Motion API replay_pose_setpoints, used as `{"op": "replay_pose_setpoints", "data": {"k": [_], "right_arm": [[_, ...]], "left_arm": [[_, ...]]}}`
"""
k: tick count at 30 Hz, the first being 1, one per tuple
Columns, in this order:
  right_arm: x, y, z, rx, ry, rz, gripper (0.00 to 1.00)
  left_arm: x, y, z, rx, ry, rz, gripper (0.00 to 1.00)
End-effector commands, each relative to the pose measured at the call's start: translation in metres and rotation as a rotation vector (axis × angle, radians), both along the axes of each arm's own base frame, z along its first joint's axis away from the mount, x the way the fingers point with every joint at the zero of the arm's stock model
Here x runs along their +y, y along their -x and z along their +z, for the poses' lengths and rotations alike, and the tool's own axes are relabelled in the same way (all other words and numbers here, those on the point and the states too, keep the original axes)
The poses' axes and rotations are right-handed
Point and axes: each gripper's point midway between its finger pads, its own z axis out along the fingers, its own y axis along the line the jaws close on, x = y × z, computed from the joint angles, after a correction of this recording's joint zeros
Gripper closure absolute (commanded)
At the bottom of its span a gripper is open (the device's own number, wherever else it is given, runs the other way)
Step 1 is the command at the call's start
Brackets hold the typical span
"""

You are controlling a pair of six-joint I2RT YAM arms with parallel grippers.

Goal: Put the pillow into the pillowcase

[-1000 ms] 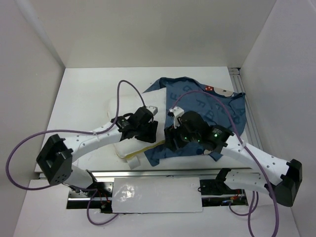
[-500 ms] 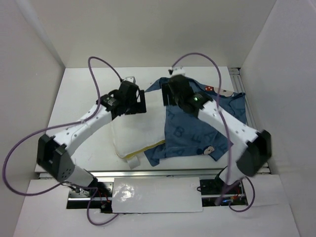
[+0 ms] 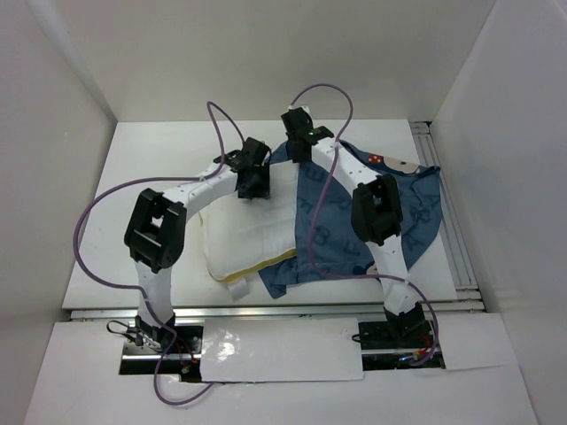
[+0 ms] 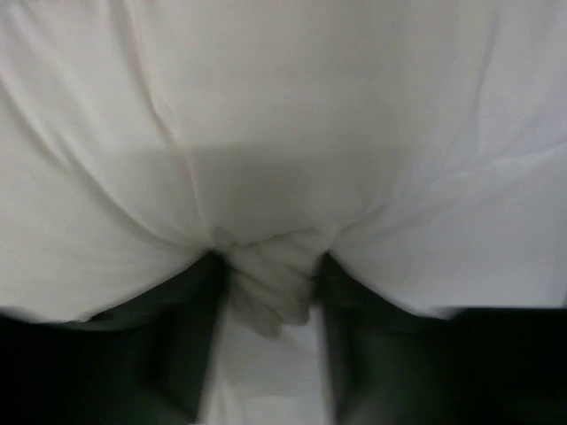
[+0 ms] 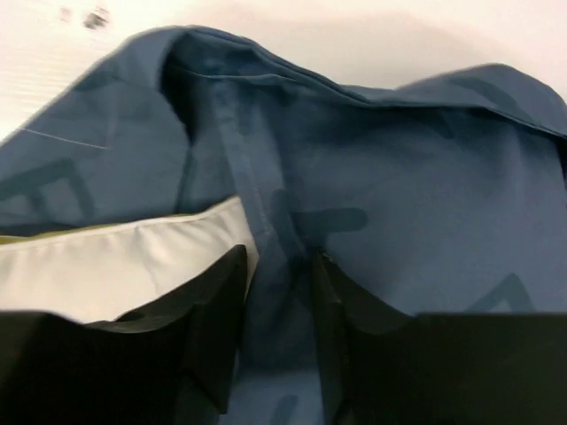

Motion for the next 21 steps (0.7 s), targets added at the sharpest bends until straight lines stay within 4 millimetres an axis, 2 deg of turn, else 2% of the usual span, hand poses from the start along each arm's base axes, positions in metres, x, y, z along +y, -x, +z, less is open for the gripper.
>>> {"op": "replay_pose_setpoints", "data": {"k": [1, 3, 4, 6, 9, 11, 12, 13, 14, 15, 16, 17, 18, 19, 20, 21], "right_arm": [[-0.025, 0.001, 0.016, -0.013, 0.045, -0.065, 0.61], [-0.031, -0.002, 0.014, -0.016, 0.051, -0.08, 0.69], [-0.031, -0.002, 0.014, -0.015, 0.051, -0.08, 0.8], [-0.03, -0.002, 0.007, 0.007, 0.03, -0.063, 0.98], [-0.016, 0.001, 0.003, 0.038, -0.007, 0.018, 1.0], [0.01, 0.007, 0.017, 0.017, -0.059, 0.11, 1.0], [0.025, 0.011, 0.038, -0.003, -0.128, 0.191, 1.0], [0.041, 0.023, 0.043, 0.011, -0.16, 0.261, 1.0], [0.058, 0.033, 0.053, 0.005, -0.196, 0.332, 1.0], [0.073, 0.048, 0.082, -0.024, -0.259, 0.415, 1.0], [0.083, 0.055, 0.095, -0.055, -0.276, 0.463, 1.0], [0.094, 0.072, 0.093, -0.043, -0.283, 0.501, 1.0], [0.096, 0.084, 0.123, -0.099, -0.303, 0.523, 1.0], [0.11, 0.097, 0.135, -0.133, -0.309, 0.568, 1.0], [0.111, 0.108, 0.132, -0.124, -0.307, 0.581, 1.0], [0.114, 0.116, 0.14, -0.141, -0.315, 0.596, 1.0]], "left_arm": [[-0.007, -0.001, -0.025, 0.055, 0.011, -0.027, 0.55], [-0.012, 0.004, -0.036, 0.092, 0.028, -0.046, 0.89], [-0.013, 0.002, -0.035, 0.083, 0.033, -0.046, 1.0], [-0.019, 0.003, -0.037, 0.072, 0.034, -0.084, 1.0], [-0.023, 0.004, -0.025, 0.01, 0.019, -0.109, 1.0], [-0.028, -0.005, 0.004, -0.097, 0.044, -0.111, 1.0], [-0.03, -0.001, 0.009, -0.121, 0.041, -0.127, 1.0], [-0.029, -0.004, 0.033, -0.184, 0.062, -0.118, 1.0], [-0.037, -0.001, 0.046, -0.226, 0.066, -0.138, 1.0], [-0.038, -0.002, 0.056, -0.274, 0.085, -0.143, 1.0], [-0.043, 0.001, 0.069, -0.319, 0.091, -0.166, 1.0], [-0.044, 0.005, 0.098, -0.388, 0.123, -0.179, 1.0], [-0.042, 0.011, 0.102, -0.418, 0.113, -0.192, 1.0], [-0.049, 0.014, 0.119, -0.474, 0.137, -0.214, 1.0], [-0.047, 0.016, 0.131, -0.51, 0.149, -0.217, 1.0], [-0.052, 0.023, 0.144, -0.542, 0.172, -0.23, 1.0]]}}
